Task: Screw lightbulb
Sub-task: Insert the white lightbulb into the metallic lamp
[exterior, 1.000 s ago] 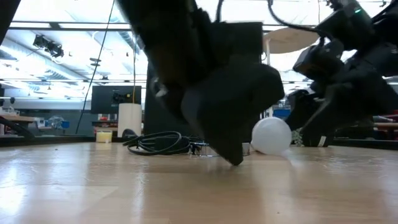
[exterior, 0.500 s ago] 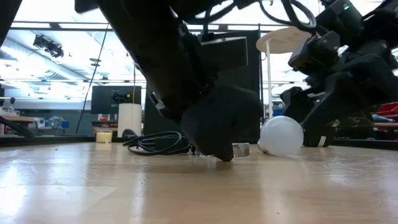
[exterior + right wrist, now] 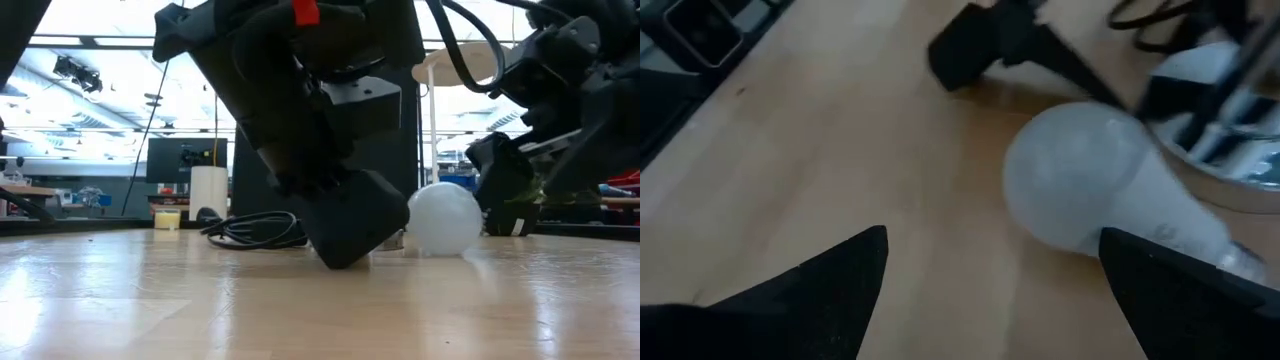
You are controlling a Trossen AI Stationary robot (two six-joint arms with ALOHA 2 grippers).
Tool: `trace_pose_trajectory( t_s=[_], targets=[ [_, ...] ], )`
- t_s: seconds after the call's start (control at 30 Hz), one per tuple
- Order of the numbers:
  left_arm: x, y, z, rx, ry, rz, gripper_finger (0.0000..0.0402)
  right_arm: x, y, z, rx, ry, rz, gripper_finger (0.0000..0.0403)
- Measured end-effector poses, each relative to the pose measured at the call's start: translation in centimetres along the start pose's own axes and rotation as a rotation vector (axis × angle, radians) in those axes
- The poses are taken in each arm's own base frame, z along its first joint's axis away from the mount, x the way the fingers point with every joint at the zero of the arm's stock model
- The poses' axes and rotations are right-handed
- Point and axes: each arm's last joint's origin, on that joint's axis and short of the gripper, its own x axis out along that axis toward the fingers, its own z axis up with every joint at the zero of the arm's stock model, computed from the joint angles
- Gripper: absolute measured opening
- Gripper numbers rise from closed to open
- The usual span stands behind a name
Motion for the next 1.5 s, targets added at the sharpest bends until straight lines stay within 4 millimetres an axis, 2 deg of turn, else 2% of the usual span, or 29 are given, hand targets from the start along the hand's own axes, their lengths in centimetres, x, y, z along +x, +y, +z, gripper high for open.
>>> trace_pose_trajectory(
  t_s=[0.17,0.33,0.5,0.73,0.87,0.97,1.17,1.33,1.5],
  targets=[
    [-0.1,0.1,0.4,0.035,0.002,-0.003,0.0282,0.5,0.0,-0.4,0.032,0.011,-0.029,0.0372],
    [-1.4,0.4,1.4,0.128,0.037,0.003,0.0282,0.4,-0.1,-0.4,0.031,0.012,-0.041,0.0372],
    [-2.6,0.5,2.4,0.146,0.103,-0.084,0.0282,0.4,-0.5,-0.3,0.039,0.014,-0.058,0.0372],
    [-5.2,0.5,4.4,0.088,0.128,-0.210,0.0282,-0.5,-1.3,-0.1,0.056,0.036,-0.080,0.0372],
    [-6.9,0.3,5.4,-0.012,0.110,-0.263,0.0282,-0.7,-1.7,-0.4,0.023,0.074,-0.112,0.0372],
    [-8.3,-0.7,5.7,-0.114,0.050,-0.314,0.0282,-0.7,-2.0,-0.5,-0.004,0.088,-0.125,0.0372],
    [-10.3,-3.2,4.2,-0.295,-0.096,-0.320,0.0282,-0.7,-2.5,-0.5,-0.026,0.092,-0.142,0.0372],
    [-10.5,-4.4,1.9,-0.418,-0.190,-0.245,0.0282,-0.5,-2.0,-0.2,-0.043,0.060,-0.123,0.0372],
    [-10.4,-4.9,-0.2,-0.455,-0.232,-0.190,0.0282,0.1,-0.9,-0.3,-0.081,0.066,-0.084,0.0372]
  ],
)
